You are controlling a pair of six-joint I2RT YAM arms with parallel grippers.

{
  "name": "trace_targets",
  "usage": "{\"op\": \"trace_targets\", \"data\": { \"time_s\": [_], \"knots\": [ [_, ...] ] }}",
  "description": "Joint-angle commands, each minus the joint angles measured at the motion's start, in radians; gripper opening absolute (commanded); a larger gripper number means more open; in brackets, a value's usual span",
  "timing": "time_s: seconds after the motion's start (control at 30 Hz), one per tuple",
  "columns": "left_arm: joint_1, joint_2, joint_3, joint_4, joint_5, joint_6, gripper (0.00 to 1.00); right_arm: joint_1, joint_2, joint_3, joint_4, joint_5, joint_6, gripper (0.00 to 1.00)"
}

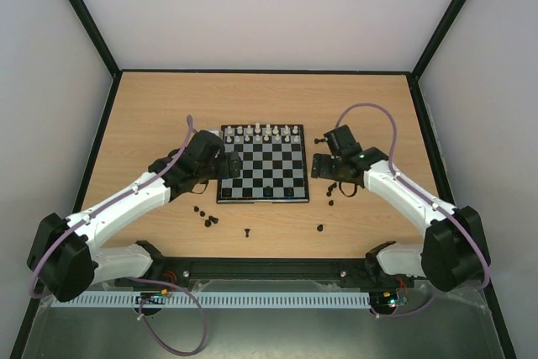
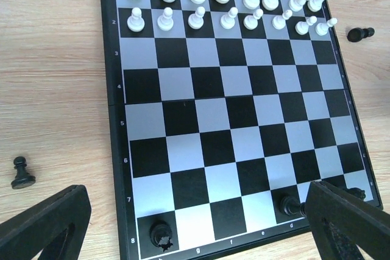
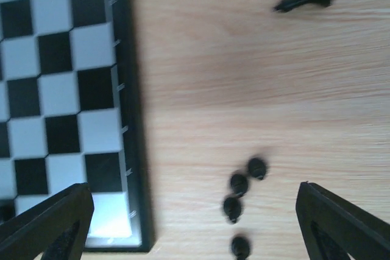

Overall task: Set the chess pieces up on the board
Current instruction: Pick up the chess piece at the center of the board.

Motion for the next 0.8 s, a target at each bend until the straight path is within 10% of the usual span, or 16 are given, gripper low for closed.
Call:
{"op": "trace_targets", "data": {
  "time_s": [0.0, 0.77],
  "knots": [
    [0.022, -0.005, -0.029, 0.062, 0.088, 0.024, 1.00, -0.110, 0.023, -0.013, -0.060, -0.003, 0.009, 0.90],
    [0.021, -0.050, -0.081, 0.106, 0.151, 0.015, 0.99, -0.244, 0.220, -0.030, -0.006, -0.132, -0.037, 0.45]
  ]
}}
